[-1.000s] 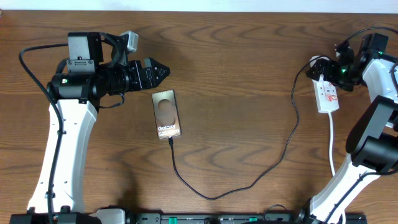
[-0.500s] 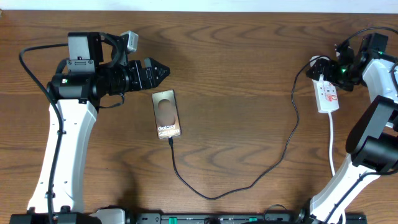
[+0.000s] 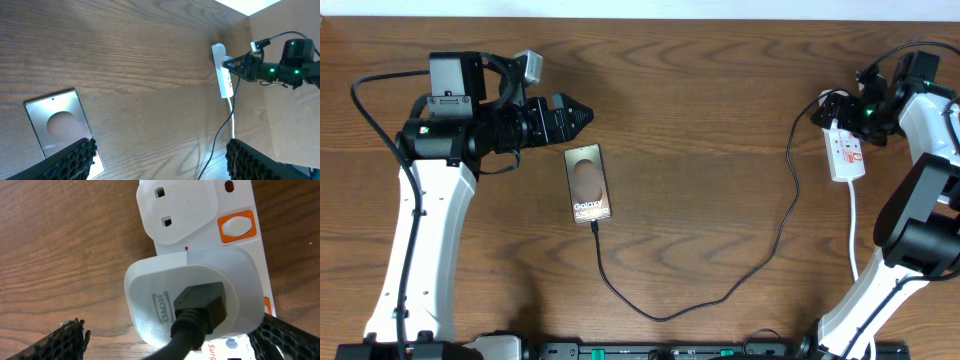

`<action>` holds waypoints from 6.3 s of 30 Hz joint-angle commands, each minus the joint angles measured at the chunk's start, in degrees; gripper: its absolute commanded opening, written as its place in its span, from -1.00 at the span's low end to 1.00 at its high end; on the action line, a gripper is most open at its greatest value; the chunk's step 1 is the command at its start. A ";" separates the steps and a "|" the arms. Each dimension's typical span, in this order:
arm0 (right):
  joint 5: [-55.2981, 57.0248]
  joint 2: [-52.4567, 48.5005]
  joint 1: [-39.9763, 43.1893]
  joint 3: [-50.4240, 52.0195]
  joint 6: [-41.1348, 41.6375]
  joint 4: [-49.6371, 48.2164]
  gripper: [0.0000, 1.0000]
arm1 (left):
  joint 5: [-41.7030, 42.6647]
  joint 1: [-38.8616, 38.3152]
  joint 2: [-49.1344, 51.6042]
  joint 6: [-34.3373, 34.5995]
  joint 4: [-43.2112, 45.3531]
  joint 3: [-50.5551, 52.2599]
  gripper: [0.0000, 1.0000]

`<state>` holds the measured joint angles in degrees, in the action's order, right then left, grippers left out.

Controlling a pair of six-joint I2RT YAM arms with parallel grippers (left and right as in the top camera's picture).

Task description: Plug charger to phone and switch on socket

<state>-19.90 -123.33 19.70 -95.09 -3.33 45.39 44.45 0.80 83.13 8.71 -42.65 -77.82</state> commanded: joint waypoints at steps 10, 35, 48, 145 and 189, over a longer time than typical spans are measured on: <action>-6.69 0.37 -2.19 1.99 1.60 -1.46 0.98 | -0.52 -0.02 -0.39 -1.22 -0.20 -0.35 0.71; -11.19 0.31 -2.62 7.76 3.78 -6.64 0.99 | -0.52 -0.02 -0.39 -1.25 -0.44 -0.35 0.71; -12.22 0.31 -2.80 7.78 4.63 -4.79 0.99 | -0.52 -0.02 -0.39 -1.25 -0.44 -0.35 0.71; 24.09 40.63 0.98 7.87 21.73 20.41 0.99 | -0.52 0.00 -0.39 -1.40 -0.81 -0.35 0.71; 24.09 40.59 0.98 7.87 21.73 20.41 0.99 | -37.88 -5.60 -21.55 -1.66 -0.90 17.25 0.71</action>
<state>3.46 -83.02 20.47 -87.24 17.61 65.76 14.37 -3.60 69.25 8.21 -47.20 -66.43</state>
